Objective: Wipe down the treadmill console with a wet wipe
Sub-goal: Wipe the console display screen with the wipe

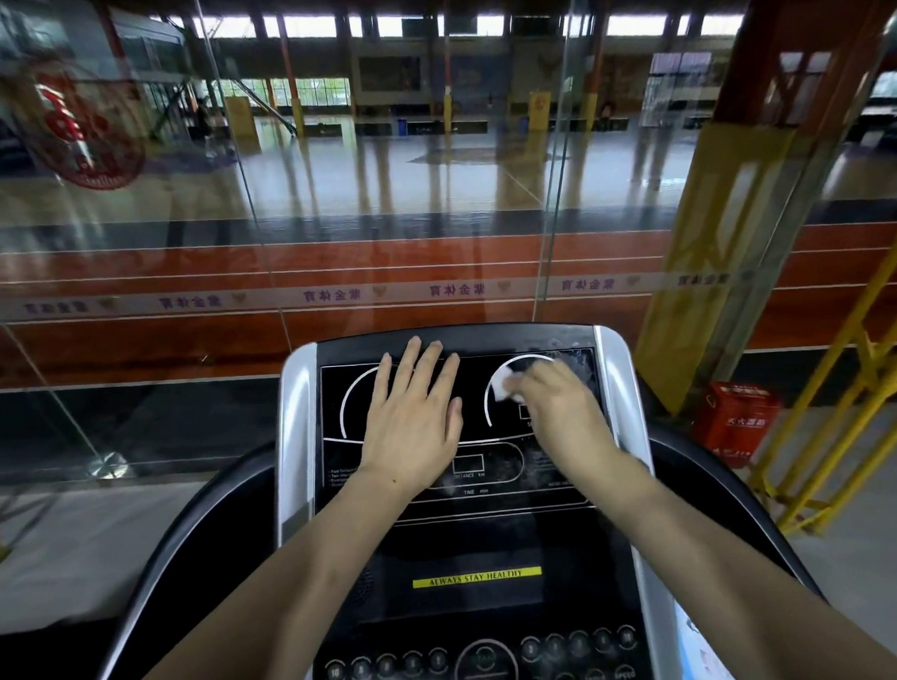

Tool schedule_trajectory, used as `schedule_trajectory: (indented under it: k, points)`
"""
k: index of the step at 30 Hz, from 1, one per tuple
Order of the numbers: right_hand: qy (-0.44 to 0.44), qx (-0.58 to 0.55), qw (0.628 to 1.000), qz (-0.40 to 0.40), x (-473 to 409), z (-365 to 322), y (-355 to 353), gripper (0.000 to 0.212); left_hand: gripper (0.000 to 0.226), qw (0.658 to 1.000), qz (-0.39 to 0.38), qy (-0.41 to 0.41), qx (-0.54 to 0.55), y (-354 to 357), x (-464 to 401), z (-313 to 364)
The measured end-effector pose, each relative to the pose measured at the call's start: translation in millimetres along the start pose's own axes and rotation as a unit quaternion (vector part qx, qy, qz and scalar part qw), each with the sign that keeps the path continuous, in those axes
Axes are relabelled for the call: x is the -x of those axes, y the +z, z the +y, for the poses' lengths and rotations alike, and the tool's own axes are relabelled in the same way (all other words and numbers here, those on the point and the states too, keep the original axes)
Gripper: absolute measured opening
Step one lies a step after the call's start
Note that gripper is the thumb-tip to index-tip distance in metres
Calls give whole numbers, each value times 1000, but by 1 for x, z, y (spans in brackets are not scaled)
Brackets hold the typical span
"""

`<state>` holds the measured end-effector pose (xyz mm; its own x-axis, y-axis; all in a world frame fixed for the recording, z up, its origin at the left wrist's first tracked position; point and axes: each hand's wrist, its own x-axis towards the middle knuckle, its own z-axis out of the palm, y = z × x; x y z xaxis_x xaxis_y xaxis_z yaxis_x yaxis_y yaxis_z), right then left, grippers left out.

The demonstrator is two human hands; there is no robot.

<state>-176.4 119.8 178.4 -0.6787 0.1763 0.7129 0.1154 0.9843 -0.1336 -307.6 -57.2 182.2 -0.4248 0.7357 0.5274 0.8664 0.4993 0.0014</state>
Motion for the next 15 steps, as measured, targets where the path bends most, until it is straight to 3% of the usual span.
schedule_trajectory:
  k: [4, 10, 15]
  points:
    - [44, -1, 998, 44, -19, 2, -4, 29, 61, 1000, 0, 15, 4, 1, -11, 7]
    - [-6, -24, 999, -31, 56, 0, -8, 42, 59, 1000, 6, 18, -1, 5, -21, 13]
    - [40, -1, 999, 26, -7, 14, -22, 29, 59, 1000, -2, 14, -11, 7, -19, 17]
